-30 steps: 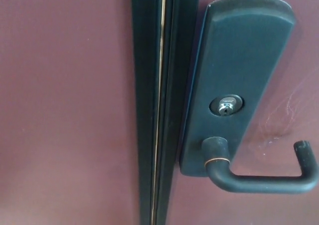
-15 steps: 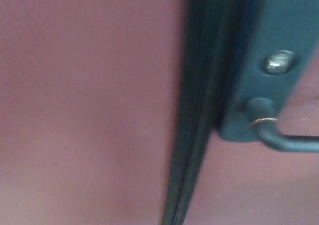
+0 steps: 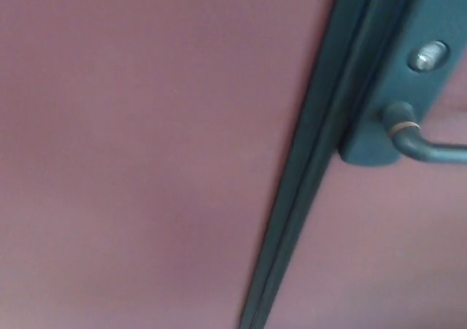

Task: The robot walks towards the door handle and put its right hand on it and twist the handle

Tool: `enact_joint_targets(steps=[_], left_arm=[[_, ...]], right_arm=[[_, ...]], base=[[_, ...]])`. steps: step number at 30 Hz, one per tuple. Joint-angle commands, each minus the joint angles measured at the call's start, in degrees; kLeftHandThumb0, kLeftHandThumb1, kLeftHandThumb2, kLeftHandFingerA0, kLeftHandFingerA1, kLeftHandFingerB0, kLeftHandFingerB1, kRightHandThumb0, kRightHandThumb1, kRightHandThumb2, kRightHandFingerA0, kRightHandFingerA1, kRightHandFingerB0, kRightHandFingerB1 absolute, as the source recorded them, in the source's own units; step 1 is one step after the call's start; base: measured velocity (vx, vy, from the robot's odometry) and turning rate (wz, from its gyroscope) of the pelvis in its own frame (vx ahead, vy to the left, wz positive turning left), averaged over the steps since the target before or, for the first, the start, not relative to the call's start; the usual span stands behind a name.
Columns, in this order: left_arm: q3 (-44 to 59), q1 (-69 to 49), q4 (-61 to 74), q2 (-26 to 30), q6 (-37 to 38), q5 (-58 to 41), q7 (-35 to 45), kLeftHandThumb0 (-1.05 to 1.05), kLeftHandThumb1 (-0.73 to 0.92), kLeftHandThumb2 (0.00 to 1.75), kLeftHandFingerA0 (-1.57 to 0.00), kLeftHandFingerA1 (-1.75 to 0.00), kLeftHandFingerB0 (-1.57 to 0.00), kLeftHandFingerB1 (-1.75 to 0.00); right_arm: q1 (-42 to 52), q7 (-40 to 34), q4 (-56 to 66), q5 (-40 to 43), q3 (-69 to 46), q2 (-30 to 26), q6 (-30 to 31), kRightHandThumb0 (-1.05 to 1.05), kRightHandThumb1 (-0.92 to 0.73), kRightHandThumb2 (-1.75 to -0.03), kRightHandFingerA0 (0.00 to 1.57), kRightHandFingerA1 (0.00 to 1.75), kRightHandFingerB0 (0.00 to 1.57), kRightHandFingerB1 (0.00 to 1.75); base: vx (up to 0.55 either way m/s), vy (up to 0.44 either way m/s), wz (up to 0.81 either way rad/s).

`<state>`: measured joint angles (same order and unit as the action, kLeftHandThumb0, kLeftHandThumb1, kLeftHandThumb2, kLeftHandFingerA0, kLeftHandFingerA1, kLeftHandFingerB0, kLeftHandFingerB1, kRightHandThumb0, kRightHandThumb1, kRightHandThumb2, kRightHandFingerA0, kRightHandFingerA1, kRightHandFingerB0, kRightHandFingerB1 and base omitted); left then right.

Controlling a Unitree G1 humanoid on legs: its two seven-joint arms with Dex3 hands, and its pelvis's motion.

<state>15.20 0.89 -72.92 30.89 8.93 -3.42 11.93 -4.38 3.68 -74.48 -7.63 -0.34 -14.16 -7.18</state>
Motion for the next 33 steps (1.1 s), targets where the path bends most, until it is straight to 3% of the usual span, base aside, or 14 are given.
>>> enact_joint_targets(steps=[1,2,18,19,25,26,33], left_arm=[[0.22,-0.39,-0.51,-0.13,0.25,-0.1,0.13,-0.13,0.64,0.58,-0.63,-0.48,-0.49,-0.41],[0.23,-0.54,-0.36,-0.2,0.44,-0.14,0.12,-0.13,0.64,0.58,-0.63,-0.48,-0.48,-0.41],[0.59,-0.04,-0.76,-0.04,0.33,-0.22,0.19,-0.13,0.64,0.58,-0.64,-0.49,-0.48,-0.41],[0.42,-0.27,-0.59,0.07,0.49,-0.05,0.34,-0.13,0.64,0.58,-0.64,-0.49,-0.48,-0.41],[-0.08,-0.91,-0.12,0.3,0.71,0.26,0.65,-0.13,0.64,0.58,-0.64,-0.49,-0.48,-0.41],[0.05,-0.95,-0.6,0.25,0.82,0.2,0.53,-0.13,0.64,0.58,-0.64,-0.49,-0.48,-0.41],[0.04,-0.95,-0.6,0.41,1.08,0.15,0.54,-0.12,0.64,0.58,-0.65,-0.49,-0.49,-0.41]], right_arm=[[0.08,0.24,-0.36,-0.01,-0.26,-0.25,0.61,-0.27,-0.7,-0.61,0.6,0.47,0.41,0.37],[-0.06,0.39,-0.41,0.01,-0.32,-0.24,0.71,-0.34,-0.6,-0.74,0.55,0.54,0.37,0.45],[-0.92,1.15,-0.37,-1.03,0.5,0.08,1.02,-0.34,-0.61,-0.72,0.52,0.52,0.37,0.44],[-0.78,1.32,-0.41,-0.96,0.46,0.09,0.94,-0.25,-0.7,-0.61,0.55,0.45,0.39,0.37],[-0.15,1.51,-0.44,-0.87,0.31,0.06,0.79,-0.26,-0.7,-0.61,0.56,0.45,0.39,0.37],[0.16,0.94,-0.33,-1.44,0.89,0.33,0.77,-0.34,-0.61,-0.73,0.53,0.52,0.36,0.44],[0.18,0.86,-0.39,-1.83,1.95,0.38,0.72,-0.34,-0.6,-0.72,0.54,0.53,0.36,0.43]], base=[[-0.17,-0.175,-0.31],[-0.21,-0.129,-0.58],[-0.12,-0.024,0.04],[-0.03,0.05,0.08],[0.0,0.0,0.0],[0.01,-0.092,0.01],[0.0,-0.179,0.01]])
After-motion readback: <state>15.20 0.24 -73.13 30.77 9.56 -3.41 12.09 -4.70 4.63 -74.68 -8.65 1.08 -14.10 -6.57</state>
